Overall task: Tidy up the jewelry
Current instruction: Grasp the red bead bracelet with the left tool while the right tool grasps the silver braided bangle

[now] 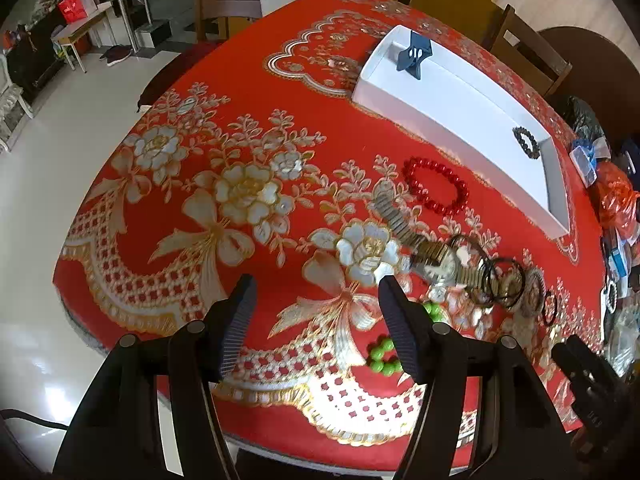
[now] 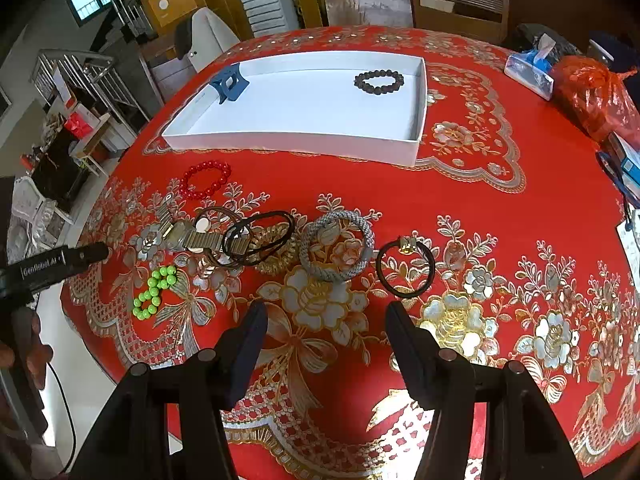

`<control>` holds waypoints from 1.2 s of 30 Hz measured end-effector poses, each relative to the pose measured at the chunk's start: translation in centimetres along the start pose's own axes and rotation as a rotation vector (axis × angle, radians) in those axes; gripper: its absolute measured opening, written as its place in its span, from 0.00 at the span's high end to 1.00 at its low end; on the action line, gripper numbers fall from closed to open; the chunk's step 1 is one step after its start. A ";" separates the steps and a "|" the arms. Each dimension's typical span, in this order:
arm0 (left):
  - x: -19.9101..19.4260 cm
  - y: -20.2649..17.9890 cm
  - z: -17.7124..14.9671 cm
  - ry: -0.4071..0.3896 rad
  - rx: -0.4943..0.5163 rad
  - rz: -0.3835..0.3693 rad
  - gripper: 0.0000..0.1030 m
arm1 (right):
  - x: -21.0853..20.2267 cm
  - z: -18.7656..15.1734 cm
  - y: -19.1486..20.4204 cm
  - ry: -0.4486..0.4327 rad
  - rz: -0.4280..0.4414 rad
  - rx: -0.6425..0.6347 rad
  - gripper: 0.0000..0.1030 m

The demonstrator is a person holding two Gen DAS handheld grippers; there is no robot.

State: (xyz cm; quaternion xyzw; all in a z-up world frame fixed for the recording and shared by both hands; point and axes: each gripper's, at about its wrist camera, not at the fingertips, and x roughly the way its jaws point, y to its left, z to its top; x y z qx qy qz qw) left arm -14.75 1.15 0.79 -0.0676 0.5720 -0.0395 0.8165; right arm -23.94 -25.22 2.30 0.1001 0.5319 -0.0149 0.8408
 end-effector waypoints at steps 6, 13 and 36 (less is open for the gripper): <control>0.4 -0.9 1.8 0.001 0.006 -0.008 0.39 | 0.6 0.3 -0.7 0.010 -0.005 0.019 0.43; 1.1 -2.2 3.7 0.004 0.030 -0.009 0.39 | 1.1 1.2 -2.2 -0.012 -0.002 0.051 0.43; 6.6 -7.0 8.0 0.064 0.178 0.043 0.39 | 6.9 5.7 -2.2 0.045 -0.079 -0.125 0.89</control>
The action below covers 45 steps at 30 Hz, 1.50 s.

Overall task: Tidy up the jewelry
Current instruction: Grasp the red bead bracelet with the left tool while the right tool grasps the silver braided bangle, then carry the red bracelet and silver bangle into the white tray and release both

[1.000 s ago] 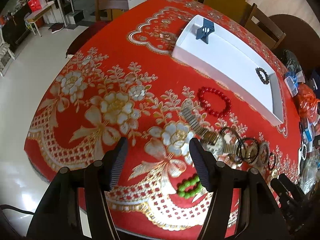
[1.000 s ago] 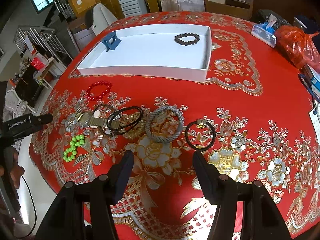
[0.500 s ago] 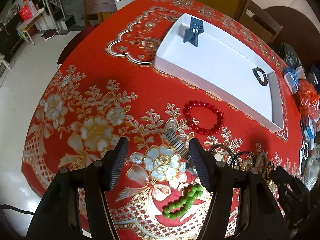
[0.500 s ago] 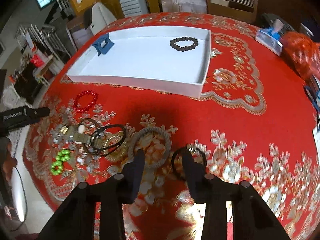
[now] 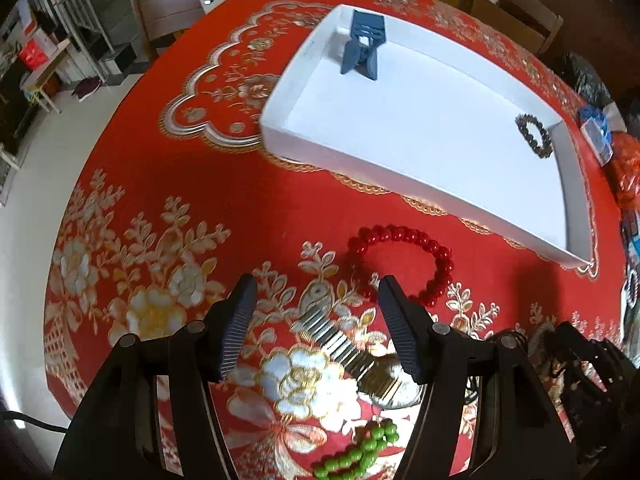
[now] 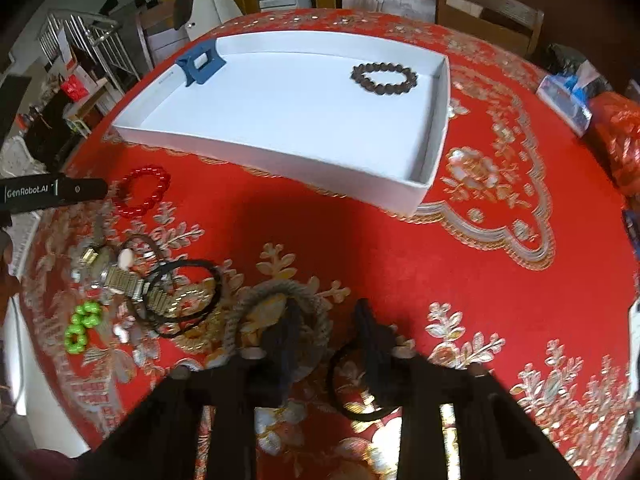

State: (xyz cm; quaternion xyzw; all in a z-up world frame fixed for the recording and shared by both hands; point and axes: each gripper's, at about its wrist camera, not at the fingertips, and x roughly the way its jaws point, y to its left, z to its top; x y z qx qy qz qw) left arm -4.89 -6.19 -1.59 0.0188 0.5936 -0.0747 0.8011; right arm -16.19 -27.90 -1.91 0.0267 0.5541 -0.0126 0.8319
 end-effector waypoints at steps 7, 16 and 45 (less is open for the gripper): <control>2.0 -1.6 0.9 0.018 0.070 0.044 0.39 | 0.0 0.0 -0.5 -0.011 0.016 0.013 0.90; 2.9 -3.0 1.8 -0.014 0.124 0.020 0.44 | 0.0 0.1 -1.0 -0.022 0.048 0.042 0.90; -8.3 -5.7 6.2 -0.168 0.216 -0.210 0.93 | -6.7 6.0 -2.4 -0.190 0.130 0.102 0.94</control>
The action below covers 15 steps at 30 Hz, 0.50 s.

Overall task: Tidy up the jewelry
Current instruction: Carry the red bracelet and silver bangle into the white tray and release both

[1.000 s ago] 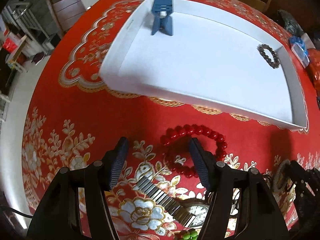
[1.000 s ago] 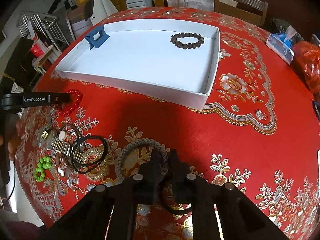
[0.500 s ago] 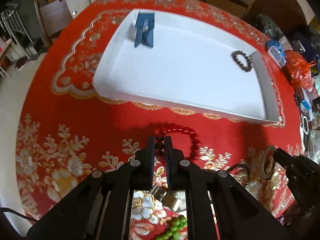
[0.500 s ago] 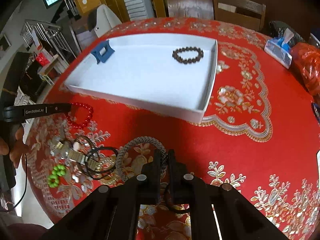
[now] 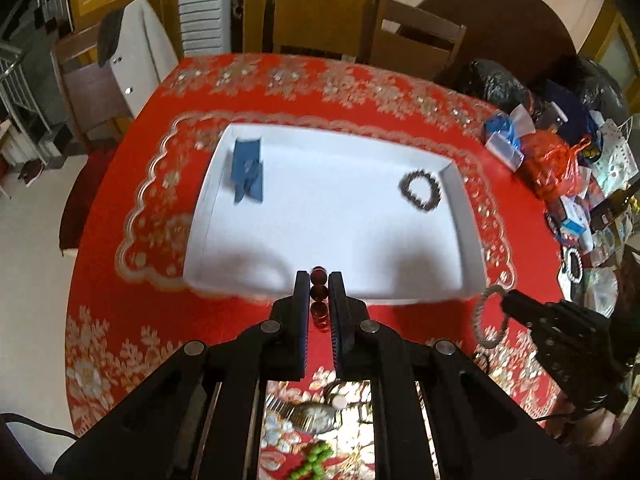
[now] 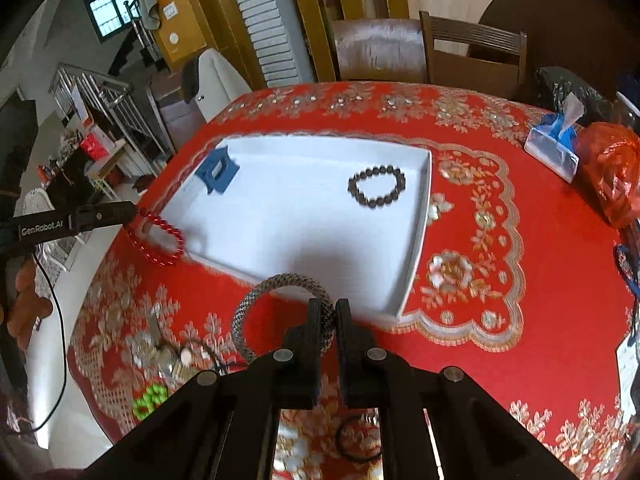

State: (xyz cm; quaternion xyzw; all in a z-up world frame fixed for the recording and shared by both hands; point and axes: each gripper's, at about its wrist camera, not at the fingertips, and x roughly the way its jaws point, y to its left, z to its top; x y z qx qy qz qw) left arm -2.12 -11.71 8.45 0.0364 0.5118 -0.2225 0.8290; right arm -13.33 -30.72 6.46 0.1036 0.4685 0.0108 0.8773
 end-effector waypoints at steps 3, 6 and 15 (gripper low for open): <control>0.6 -0.6 1.2 -0.006 0.021 -0.006 0.93 | 1.2 1.6 -0.1 0.009 0.008 0.027 0.94; 2.6 -1.0 2.5 0.020 0.032 -0.011 0.93 | 2.9 3.1 -0.1 0.025 0.016 0.046 0.94; 7.8 3.3 4.2 0.096 0.010 0.066 0.93 | 8.1 7.7 0.1 0.045 -0.007 0.070 0.94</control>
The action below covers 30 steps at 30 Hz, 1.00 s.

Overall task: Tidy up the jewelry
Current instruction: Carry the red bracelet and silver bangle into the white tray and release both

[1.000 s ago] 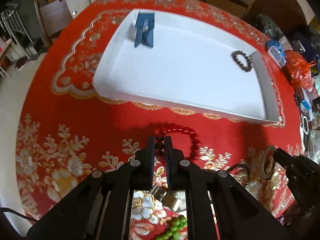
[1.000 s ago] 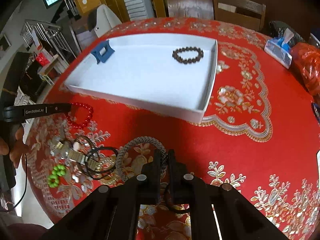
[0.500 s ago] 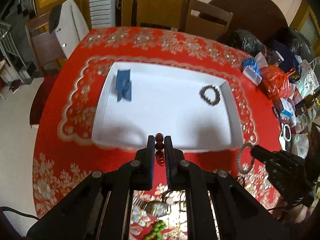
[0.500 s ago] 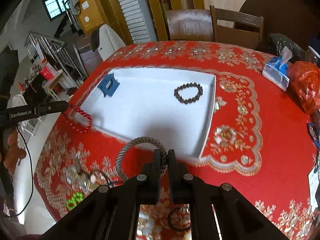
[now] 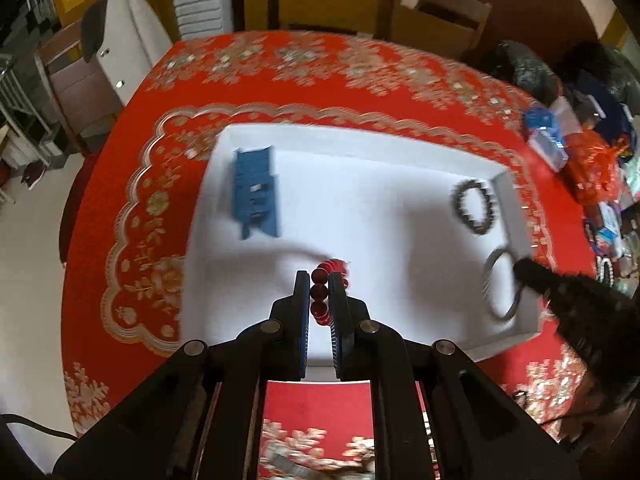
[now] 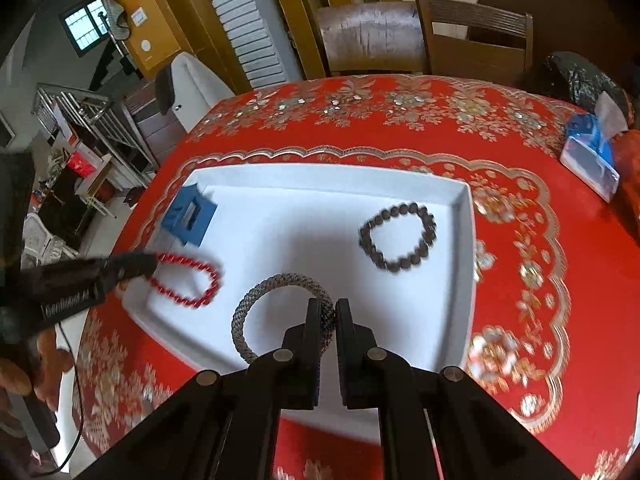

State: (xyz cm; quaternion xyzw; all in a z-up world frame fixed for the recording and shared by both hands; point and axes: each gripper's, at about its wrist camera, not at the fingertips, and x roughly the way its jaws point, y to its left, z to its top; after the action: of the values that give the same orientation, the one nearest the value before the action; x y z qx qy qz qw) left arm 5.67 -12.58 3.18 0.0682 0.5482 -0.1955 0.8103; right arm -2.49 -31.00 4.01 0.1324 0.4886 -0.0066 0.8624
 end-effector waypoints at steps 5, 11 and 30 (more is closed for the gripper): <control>1.4 3.5 -0.4 0.032 -0.033 0.037 0.93 | 3.0 3.0 0.2 0.012 -0.021 0.012 0.94; 2.6 6.0 -0.7 0.048 -0.088 0.068 0.93 | 7.0 5.8 0.1 0.035 -0.068 0.011 0.94; 3.9 5.3 0.1 0.054 -0.081 0.063 0.59 | 8.7 6.7 -1.0 0.049 -0.133 0.033 0.87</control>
State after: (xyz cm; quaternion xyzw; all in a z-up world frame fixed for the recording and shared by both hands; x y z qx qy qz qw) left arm 9.04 -8.73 -0.93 0.0580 0.5750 -0.1456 0.8030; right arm 7.59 -32.54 -0.30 0.1142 0.5169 -0.0686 0.8456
